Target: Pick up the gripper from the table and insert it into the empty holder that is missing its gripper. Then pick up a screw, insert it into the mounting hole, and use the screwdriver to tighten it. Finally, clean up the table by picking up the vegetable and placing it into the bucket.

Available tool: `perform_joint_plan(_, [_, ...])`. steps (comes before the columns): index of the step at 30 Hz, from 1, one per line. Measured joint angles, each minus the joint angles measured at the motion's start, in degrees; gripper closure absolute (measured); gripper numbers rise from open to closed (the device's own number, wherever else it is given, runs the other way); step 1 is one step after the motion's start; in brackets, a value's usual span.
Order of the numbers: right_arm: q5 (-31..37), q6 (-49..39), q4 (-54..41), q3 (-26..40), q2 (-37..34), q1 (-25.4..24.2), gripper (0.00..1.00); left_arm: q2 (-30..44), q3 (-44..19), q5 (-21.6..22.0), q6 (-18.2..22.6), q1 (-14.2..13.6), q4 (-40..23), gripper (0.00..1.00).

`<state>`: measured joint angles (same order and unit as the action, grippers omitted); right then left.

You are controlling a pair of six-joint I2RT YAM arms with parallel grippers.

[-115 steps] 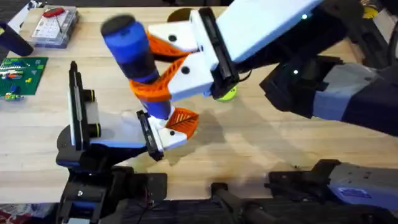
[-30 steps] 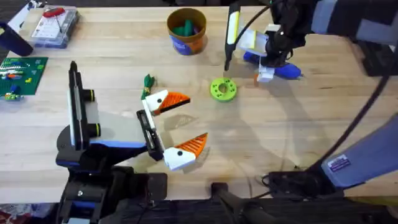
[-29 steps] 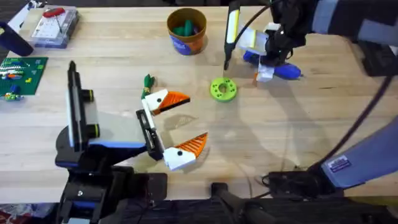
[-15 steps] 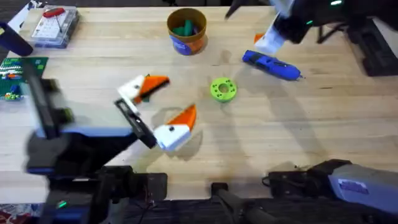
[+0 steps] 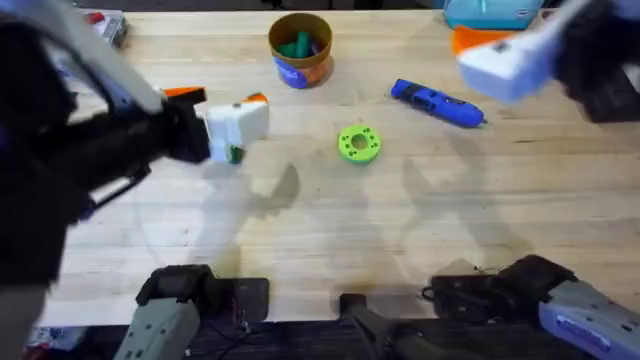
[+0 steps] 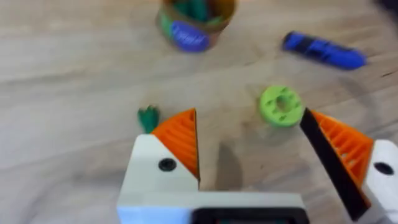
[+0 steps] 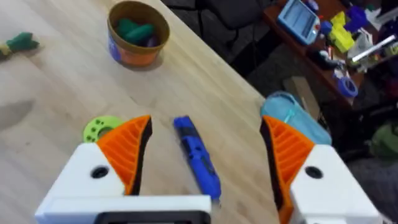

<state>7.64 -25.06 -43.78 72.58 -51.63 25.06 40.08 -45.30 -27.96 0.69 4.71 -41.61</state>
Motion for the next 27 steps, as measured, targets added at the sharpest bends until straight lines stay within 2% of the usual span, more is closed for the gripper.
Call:
perform_joint_plan(6, [0.1,3.3,-11.4,0.1,7.1,0.0,0.006,11.8,-4.4,8.3,0.4,0.0,-2.7,0.014])
perform_joint_plan(14, [0.0,5.4,-20.8,0.0,8.8,0.0,0.006,22.3,-4.5,16.0,0.6,0.0,-3.0,0.016])
perform_joint_plan(27, [0.0,5.4,-20.8,0.0,8.8,0.0,0.006,22.4,-4.5,16.0,0.6,0.0,-3.0,0.016])
